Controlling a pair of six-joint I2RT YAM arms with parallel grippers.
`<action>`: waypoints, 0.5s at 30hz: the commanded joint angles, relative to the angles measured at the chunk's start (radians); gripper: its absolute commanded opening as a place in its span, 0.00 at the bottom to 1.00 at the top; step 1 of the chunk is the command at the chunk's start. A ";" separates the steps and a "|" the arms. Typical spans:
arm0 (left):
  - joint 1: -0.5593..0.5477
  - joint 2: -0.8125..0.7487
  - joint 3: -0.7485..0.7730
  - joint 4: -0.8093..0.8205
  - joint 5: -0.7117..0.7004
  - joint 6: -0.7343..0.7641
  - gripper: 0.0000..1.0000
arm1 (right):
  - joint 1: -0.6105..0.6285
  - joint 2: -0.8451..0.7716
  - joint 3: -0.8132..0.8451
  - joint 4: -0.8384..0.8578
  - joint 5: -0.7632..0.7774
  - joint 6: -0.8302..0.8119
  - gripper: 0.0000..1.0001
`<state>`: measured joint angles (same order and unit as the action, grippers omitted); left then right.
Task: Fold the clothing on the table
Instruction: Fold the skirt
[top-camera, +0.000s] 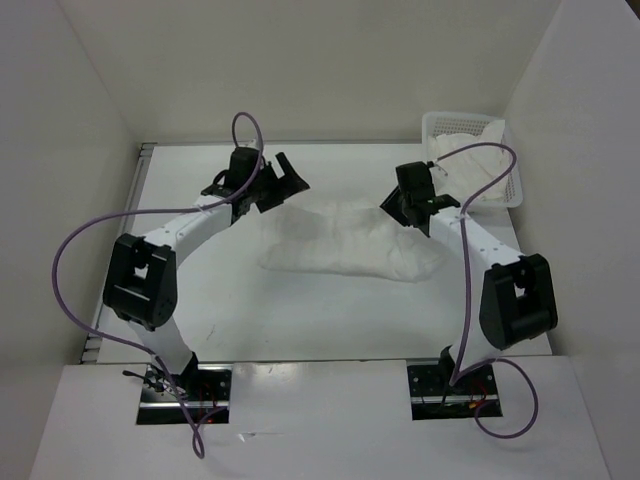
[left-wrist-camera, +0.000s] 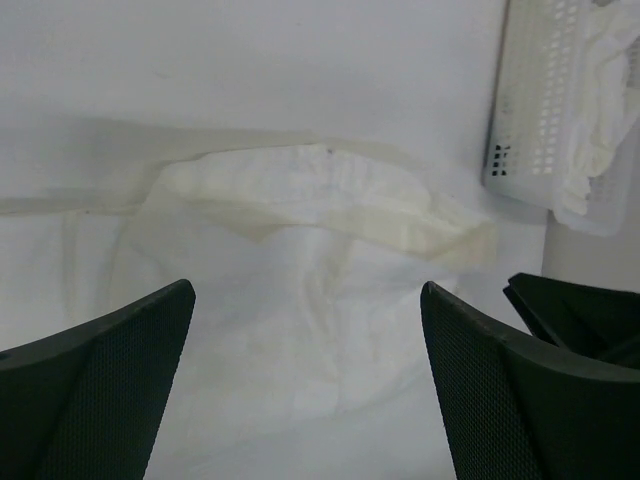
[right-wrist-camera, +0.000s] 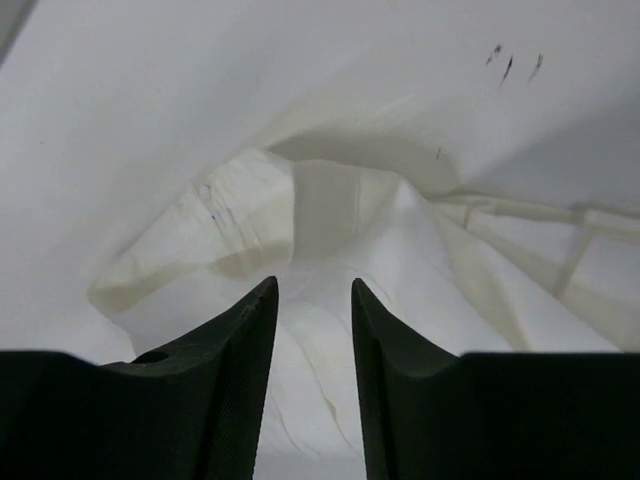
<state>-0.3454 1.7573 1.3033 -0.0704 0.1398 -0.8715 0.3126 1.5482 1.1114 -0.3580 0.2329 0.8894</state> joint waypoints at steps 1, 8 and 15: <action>0.003 -0.113 -0.028 0.067 0.027 0.039 1.00 | -0.013 -0.069 0.027 0.085 0.039 -0.061 0.43; -0.072 -0.220 -0.237 0.127 0.058 0.061 0.97 | 0.000 -0.250 -0.045 -0.014 0.060 -0.052 0.47; -0.099 -0.125 -0.236 0.127 0.083 0.124 0.41 | 0.022 -0.356 -0.257 -0.093 0.083 0.072 0.58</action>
<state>-0.4496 1.5925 1.0534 0.0238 0.1951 -0.8024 0.3279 1.2205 0.9314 -0.3809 0.2783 0.9005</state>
